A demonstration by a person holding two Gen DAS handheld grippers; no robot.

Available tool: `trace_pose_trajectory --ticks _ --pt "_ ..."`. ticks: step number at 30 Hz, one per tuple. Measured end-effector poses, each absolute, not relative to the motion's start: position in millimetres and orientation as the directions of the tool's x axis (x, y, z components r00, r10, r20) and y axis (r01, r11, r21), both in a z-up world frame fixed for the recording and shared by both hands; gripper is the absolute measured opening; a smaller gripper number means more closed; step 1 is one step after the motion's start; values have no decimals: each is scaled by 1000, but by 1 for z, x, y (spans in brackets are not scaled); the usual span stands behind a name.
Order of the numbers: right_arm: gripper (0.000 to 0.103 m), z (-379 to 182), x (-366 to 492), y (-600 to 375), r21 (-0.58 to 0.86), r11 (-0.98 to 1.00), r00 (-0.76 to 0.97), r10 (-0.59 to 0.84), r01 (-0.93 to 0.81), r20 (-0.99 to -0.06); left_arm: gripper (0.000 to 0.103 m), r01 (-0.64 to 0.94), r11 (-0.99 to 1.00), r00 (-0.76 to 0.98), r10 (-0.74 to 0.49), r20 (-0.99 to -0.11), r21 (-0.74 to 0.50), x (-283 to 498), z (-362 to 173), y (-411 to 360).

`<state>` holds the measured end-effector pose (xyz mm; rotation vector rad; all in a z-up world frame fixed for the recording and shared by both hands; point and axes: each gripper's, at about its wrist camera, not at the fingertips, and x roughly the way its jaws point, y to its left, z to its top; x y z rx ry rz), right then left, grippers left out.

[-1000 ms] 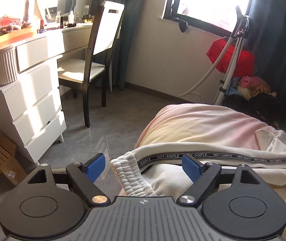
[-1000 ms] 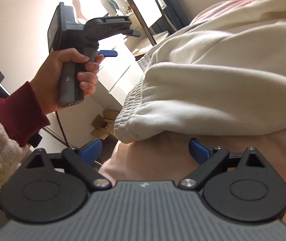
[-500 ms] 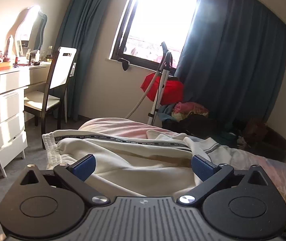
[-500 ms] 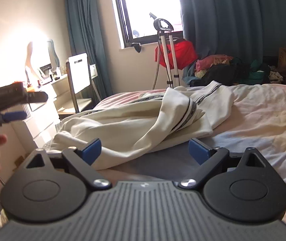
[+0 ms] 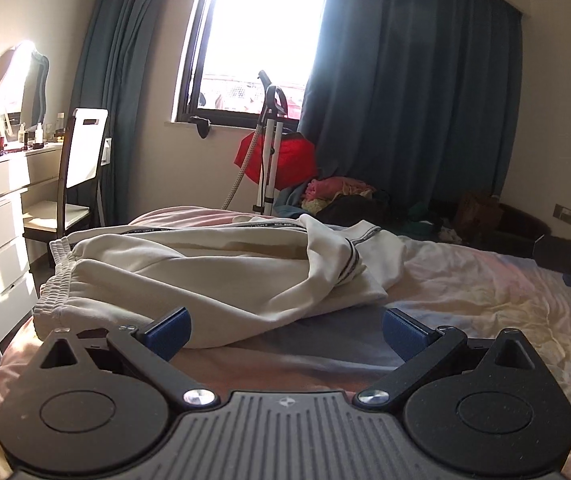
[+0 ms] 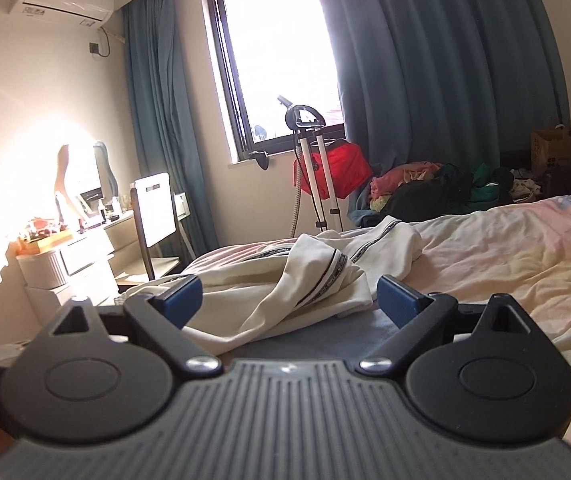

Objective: Fold clothes
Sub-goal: 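Open both tools and withdraw from the flattened pants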

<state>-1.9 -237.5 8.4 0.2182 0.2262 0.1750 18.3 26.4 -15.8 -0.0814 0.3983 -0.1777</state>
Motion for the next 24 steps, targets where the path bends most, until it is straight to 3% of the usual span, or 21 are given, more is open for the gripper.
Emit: trace_pose_trajectory --ticks 8,12,16,21,22,23,24 --pt "96 12 11 -265 295 952 968 141 -75 -209 95 231 962 822 -273 -500 -144 116 -38 -2" --pt "96 4 21 -283 298 954 982 74 -18 -176 95 204 963 814 -266 -516 -176 196 -42 -21" --pt "96 -11 32 -304 294 955 997 -7 29 -75 90 150 955 809 -266 -524 -254 283 -41 -39" --pt "96 -33 64 -319 299 952 997 -45 61 -58 87 84 943 802 -255 -539 -321 375 -55 -59" --pt "96 -39 67 -322 320 945 998 -51 60 -37 85 67 947 797 -240 -554 -313 389 -60 -64" --pt "96 -44 71 -325 342 938 998 -56 59 -17 75 51 951 792 -224 -568 -305 403 -64 -69" --pt "96 -49 74 -327 360 931 999 -54 51 -2 55 54 957 794 -214 -569 -284 411 -67 -74"
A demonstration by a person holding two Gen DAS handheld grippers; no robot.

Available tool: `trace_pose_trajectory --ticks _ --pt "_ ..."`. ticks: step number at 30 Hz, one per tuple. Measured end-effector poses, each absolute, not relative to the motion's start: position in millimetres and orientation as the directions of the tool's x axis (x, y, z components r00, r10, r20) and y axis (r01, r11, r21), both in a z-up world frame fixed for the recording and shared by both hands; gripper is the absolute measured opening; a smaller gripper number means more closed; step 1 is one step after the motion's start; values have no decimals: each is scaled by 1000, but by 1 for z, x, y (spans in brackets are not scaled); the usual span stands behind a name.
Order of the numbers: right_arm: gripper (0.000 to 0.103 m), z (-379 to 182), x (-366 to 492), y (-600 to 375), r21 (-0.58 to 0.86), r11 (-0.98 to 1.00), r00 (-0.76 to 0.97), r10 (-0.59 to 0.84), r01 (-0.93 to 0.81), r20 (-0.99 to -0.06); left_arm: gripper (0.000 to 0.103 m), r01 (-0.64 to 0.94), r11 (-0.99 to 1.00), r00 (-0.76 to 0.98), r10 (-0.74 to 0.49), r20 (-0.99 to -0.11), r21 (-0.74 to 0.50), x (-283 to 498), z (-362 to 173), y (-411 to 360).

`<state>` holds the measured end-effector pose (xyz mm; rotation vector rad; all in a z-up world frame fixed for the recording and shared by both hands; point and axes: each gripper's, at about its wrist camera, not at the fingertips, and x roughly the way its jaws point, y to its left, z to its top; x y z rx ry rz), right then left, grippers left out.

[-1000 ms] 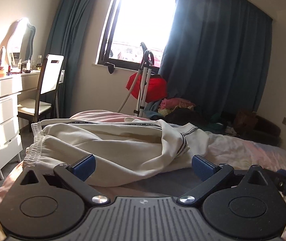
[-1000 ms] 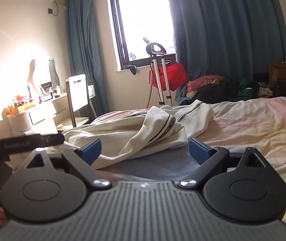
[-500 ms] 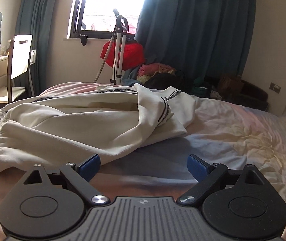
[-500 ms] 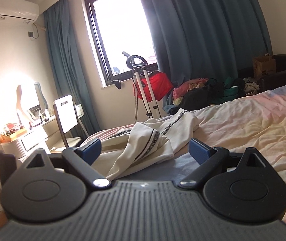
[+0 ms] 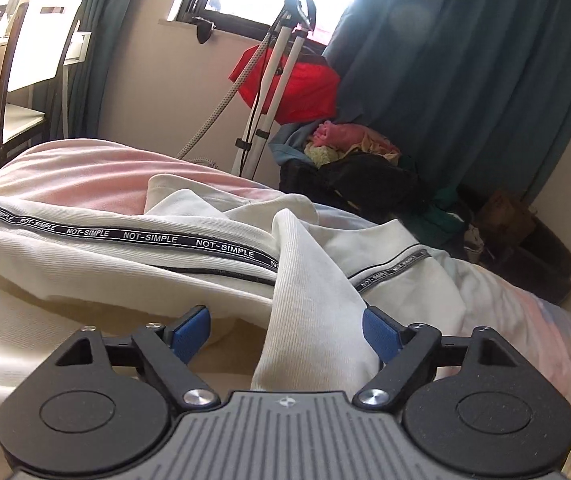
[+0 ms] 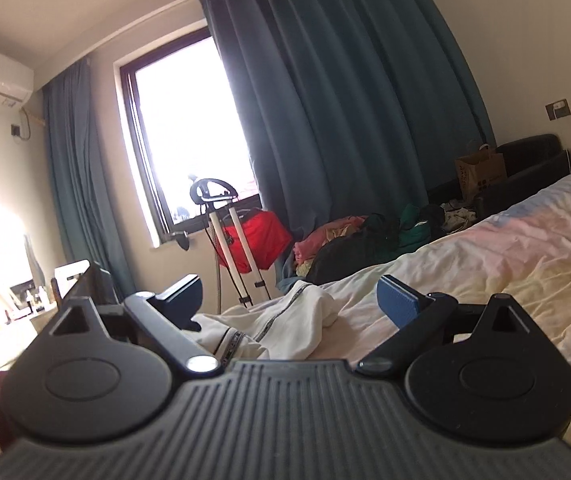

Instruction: Fold clothes

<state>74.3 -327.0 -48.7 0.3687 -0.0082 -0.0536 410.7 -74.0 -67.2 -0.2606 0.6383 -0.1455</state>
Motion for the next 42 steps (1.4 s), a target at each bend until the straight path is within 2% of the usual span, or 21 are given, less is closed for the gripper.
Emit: trace_pose_trajectory --ticks 2,3,4,6,7,11,16,19,21,23,25,26,28,30,32,34,36,40,42 --pt "96 -57 82 -329 374 926 998 -58 47 17 40 70 969 803 -195 -563 -237 423 -72 -85" --pt "96 -60 86 -328 362 930 998 -65 55 17 28 79 971 806 -196 -558 -226 424 -73 -88" --pt "96 -62 90 -328 350 935 997 -71 63 10 24 88 972 809 -198 -554 -219 424 -72 -91" --pt "96 -66 95 -330 355 931 997 -79 77 -10 9 114 976 813 -200 -547 -187 413 -65 -97" --pt "96 -67 96 -331 369 926 997 -80 81 -18 6 149 975 817 -216 -534 -166 404 -59 -100" --pt "96 -66 91 -336 386 917 995 -97 104 -37 4 316 947 834 -307 -458 -60 339 -26 -114" --pt "96 -58 75 -338 406 907 993 -103 115 -51 3 474 881 806 -433 -403 2 216 -8 -117" --pt "96 -54 67 -334 393 913 993 -82 109 -86 3 539 840 739 -508 -442 -64 141 -28 -111" --pt "96 -54 68 -328 381 920 990 -39 87 -133 3 547 834 707 -508 -492 -75 102 -59 -107" --pt "96 -54 66 -320 370 927 985 -4 69 -174 3 532 844 691 -483 -537 -74 78 -90 -102" --pt "96 -54 63 -311 358 933 977 29 50 -212 4 478 865 661 -467 -587 -149 79 -107 -89" --pt "96 -54 61 -307 349 936 973 38 45 -227 5 465 866 660 -477 -580 -184 82 -105 -82" --pt "96 -53 58 -298 331 943 965 54 36 -258 13 448 862 671 -499 -549 -237 85 -96 -71" --pt "95 -53 55 -290 308 951 959 71 18 -273 41 432 857 692 -515 -505 -281 84 -82 -61" --pt "95 -53 53 -284 293 956 956 82 5 -283 49 430 847 716 -531 -453 -312 80 -70 -53" --pt "95 -55 56 -282 322 947 947 112 -10 -302 58 420 857 737 -514 -440 -298 76 -64 -48" --pt "95 -59 61 -283 377 926 934 146 -14 -325 80 392 884 768 -467 -439 -254 77 -59 -48" --pt "95 -80 91 -285 521 853 862 266 -2 -432 93 360 906 818 -420 -392 -221 74 -48 -35" --pt "92 -82 112 -282 511 860 839 270 11 -472 102 319 922 848 -380 -369 -217 78 -43 -25"
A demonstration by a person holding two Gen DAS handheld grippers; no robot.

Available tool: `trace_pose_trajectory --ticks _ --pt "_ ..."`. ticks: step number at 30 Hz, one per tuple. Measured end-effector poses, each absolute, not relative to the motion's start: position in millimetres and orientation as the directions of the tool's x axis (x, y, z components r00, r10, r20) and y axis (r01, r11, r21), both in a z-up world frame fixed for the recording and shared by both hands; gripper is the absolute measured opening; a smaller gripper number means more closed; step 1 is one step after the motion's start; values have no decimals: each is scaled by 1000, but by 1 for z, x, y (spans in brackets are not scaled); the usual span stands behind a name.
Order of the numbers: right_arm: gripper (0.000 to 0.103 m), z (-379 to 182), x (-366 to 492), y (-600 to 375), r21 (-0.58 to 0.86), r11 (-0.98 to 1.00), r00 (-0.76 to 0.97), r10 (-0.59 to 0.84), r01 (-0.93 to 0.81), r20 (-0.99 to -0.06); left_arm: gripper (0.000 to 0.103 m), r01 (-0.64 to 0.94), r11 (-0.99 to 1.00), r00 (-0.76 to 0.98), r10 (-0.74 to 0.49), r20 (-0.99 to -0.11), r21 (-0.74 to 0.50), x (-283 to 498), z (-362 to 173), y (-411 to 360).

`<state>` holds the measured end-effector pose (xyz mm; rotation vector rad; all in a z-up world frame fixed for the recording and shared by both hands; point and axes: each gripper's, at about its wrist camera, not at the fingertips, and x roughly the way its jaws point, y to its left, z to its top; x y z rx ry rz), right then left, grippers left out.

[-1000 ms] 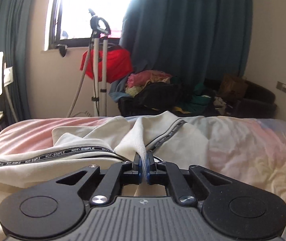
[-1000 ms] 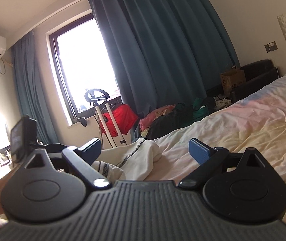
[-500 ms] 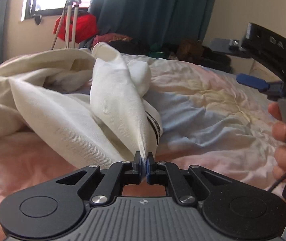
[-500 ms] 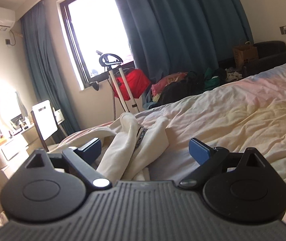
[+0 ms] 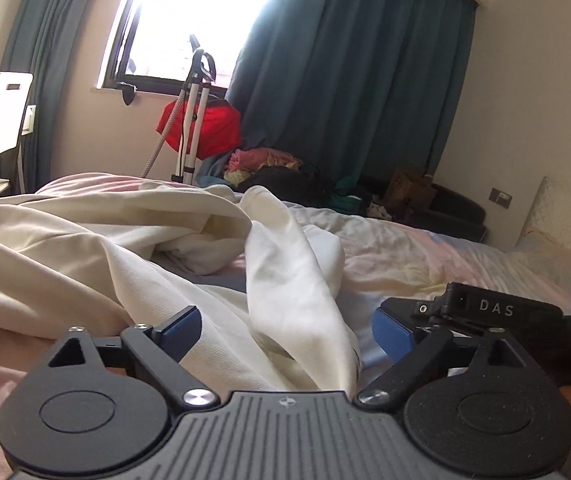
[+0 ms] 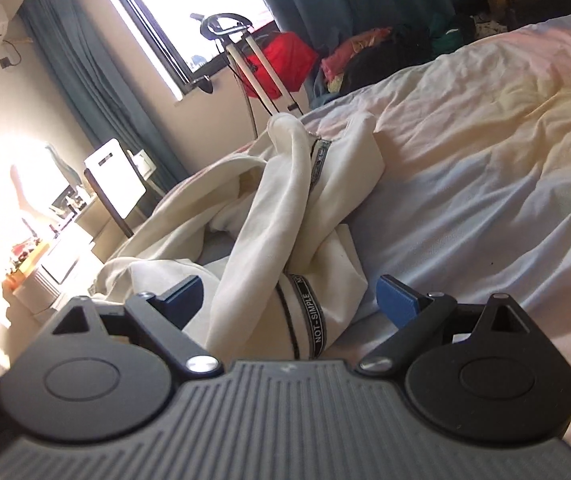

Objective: Fold clothes
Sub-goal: 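Grasp the pants leg fabric with the right tool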

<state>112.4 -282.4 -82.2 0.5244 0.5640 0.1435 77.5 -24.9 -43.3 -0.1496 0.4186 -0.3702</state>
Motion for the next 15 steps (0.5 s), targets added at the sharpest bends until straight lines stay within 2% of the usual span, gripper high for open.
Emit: trace_pose_trajectory --ticks 2,5,7,10,14,15 --pt "87 -80 138 -283 514 857 830 272 20 -486 103 283 935 874 -343 -344 -213 82 -39 -13" --pt "87 -73 191 -281 493 870 828 258 26 -498 103 223 953 902 -282 -327 -207 93 -38 3" --pt "75 -65 235 -273 429 903 825 225 23 -518 103 186 954 908 -259 -331 -236 101 -42 12" --pt "72 -58 303 -260 356 934 817 176 39 -550 103 131 950 913 -227 -338 -284 114 -48 26" --pt "72 -67 382 -241 320 943 826 110 89 -552 103 84 958 902 -190 -387 -273 132 -65 34" --pt "64 -73 398 -236 323 942 822 115 87 -558 103 72 960 897 -181 -404 -271 137 -70 35"
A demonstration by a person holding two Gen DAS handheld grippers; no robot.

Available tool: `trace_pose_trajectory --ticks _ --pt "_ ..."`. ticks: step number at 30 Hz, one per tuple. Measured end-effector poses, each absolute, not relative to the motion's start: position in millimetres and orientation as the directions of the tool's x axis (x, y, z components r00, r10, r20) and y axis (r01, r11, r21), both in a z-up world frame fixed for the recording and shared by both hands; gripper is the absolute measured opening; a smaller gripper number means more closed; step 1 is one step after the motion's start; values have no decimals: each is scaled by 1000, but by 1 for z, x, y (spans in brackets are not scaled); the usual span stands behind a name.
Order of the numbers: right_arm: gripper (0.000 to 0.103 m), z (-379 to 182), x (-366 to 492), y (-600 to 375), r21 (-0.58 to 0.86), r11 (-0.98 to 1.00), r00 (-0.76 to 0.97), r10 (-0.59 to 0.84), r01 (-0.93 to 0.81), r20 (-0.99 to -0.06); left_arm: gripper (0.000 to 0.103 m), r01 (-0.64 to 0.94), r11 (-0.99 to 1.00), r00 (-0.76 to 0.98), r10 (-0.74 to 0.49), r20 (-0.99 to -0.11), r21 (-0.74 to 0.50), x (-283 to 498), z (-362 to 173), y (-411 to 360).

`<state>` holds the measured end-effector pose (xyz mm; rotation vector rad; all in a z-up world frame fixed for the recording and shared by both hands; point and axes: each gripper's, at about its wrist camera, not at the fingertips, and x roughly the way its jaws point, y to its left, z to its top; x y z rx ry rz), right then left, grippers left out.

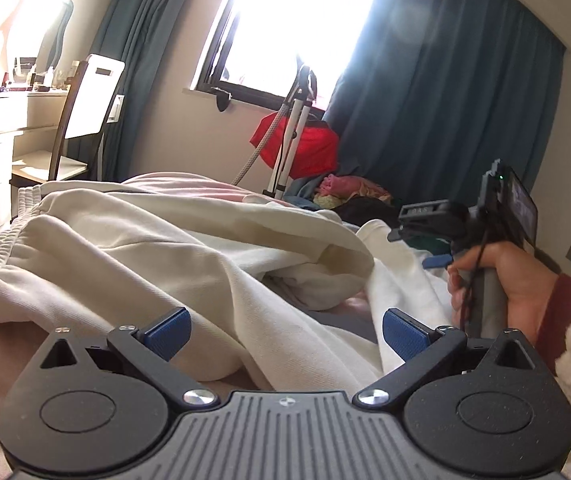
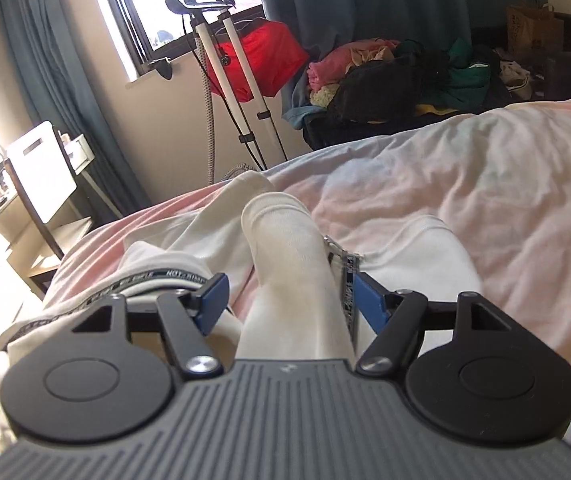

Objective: Fold clothes
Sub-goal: 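Grasp the pants leg fabric with the right tool, then lift and fold the leg with the right tool while the left tool grasps the waistband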

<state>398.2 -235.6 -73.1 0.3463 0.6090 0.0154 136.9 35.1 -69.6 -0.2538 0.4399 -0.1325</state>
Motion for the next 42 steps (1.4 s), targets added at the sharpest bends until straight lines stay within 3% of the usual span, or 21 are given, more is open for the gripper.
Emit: trace_pose_trajectory --ticks 1,2,3,5,10,17,21,25,27,29,33,38,42 --pt "50 -80 413 -230 308 949 813 122 73 -569 103 69 957 891 -185 -414 -280 141 -76 36" --pt "12 -87 426 -223 258 963 790 96 82 -606 103 68 954 886 -192 -423 -292 145 -83 37" --pt "6 -95 438 -217 211 974 766 69 87 -639 103 69 950 878 -202 -433 -305 149 -89 37" --pt "6 -98 442 -213 205 975 761 69 85 -646 103 61 944 862 -214 -459 -326 157 -99 37" --pt "6 -55 412 -248 207 972 836 19 114 -549 103 38 932 863 -213 -458 -361 161 -100 43" --pt "6 21 305 -381 350 898 920 -127 265 -371 103 42 934 880 -203 -429 -356 129 -80 42" --pt "6 18 213 -461 484 786 917 -268 385 -296 103 83 949 890 -208 -405 -305 103 -63 29" --pt "6 -46 135 -525 572 598 826 -373 562 -422 103 116 960 881 -218 -419 -256 85 -55 13" --pt "6 -82 114 -541 588 521 782 -338 619 -523 103 110 961 870 -217 -442 -255 83 -57 9" --pt "6 -119 97 -547 628 456 772 -291 631 -564 103 98 962 860 -210 -466 -254 83 -61 7" --pt "6 -158 80 -555 754 341 827 -189 561 -530 103 60 968 839 -181 -513 -243 88 -72 9" --pt "8 -160 84 -550 782 392 869 -114 484 -481 103 34 962 825 -180 -536 -271 103 -80 10" --pt "10 -170 85 -554 774 368 850 -104 515 -516 103 12 952 802 -192 -565 -306 110 -87 12"
